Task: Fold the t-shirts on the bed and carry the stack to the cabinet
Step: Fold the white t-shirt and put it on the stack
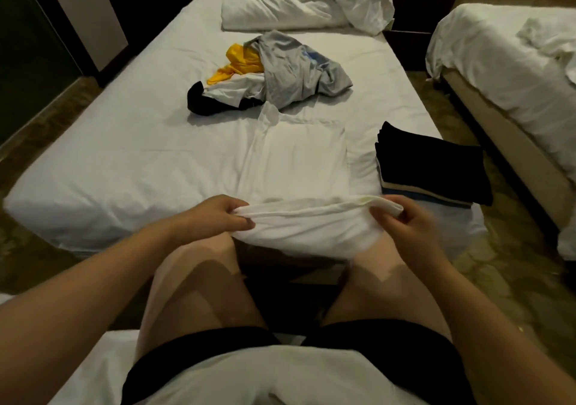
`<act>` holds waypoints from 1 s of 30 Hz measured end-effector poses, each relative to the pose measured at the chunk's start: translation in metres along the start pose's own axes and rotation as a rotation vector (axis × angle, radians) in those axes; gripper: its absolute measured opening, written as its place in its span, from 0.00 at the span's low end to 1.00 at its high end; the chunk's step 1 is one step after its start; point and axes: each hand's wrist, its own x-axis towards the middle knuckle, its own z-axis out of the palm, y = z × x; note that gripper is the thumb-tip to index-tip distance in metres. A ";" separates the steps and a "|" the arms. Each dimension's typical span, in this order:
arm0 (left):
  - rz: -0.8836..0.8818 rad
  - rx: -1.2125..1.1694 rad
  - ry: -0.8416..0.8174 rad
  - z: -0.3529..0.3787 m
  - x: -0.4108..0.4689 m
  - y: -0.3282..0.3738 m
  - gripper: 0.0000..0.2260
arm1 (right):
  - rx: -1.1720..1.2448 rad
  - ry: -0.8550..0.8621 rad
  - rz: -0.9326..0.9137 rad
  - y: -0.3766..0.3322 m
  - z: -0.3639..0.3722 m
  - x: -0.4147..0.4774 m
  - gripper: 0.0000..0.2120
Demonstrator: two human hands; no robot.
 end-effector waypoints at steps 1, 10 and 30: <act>0.008 -0.038 -0.026 -0.005 0.010 0.005 0.13 | 0.014 0.009 0.021 0.002 0.002 0.013 0.14; -0.194 -0.371 -0.280 -0.075 0.147 0.029 0.08 | 0.084 0.080 0.229 0.031 0.031 0.165 0.05; -0.248 -0.841 0.270 -0.074 0.353 -0.055 0.14 | -0.023 0.161 0.612 0.179 0.138 0.363 0.08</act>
